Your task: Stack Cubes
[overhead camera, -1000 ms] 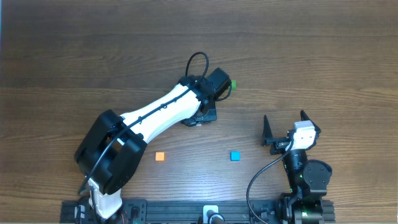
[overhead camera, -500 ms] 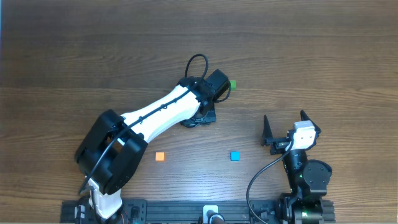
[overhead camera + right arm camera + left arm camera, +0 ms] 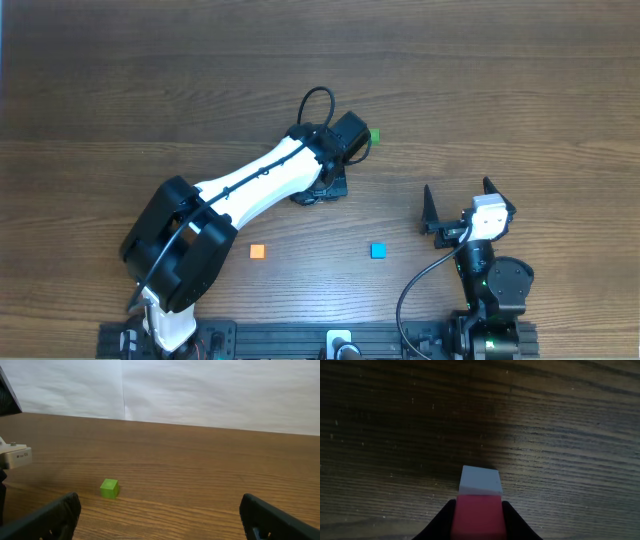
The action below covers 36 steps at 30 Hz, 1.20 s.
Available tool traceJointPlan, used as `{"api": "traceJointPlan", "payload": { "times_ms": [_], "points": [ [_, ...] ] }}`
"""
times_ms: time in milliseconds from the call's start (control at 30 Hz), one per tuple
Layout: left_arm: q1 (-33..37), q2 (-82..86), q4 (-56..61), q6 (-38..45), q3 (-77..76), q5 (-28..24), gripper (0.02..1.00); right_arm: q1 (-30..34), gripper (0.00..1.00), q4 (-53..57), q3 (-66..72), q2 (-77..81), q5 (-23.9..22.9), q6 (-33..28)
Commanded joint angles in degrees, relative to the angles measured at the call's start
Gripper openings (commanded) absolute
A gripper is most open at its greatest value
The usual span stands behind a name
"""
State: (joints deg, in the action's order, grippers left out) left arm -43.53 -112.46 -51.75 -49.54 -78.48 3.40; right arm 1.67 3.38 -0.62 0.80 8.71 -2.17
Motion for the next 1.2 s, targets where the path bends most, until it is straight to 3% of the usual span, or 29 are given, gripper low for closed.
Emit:
{"api": "traceJointPlan", "payload": {
  "times_ms": [33,1200],
  "points": [
    [0.3,0.1,0.2,-0.2,0.6,-0.5,0.042,-0.2,0.991,0.2,0.3,-0.4,0.2,-0.2],
    [0.3,2.3,-0.1,-0.2,0.5,1.9,0.042,-0.2,0.991,0.2,0.3,-0.4,0.2,-0.2]
  ]
}}
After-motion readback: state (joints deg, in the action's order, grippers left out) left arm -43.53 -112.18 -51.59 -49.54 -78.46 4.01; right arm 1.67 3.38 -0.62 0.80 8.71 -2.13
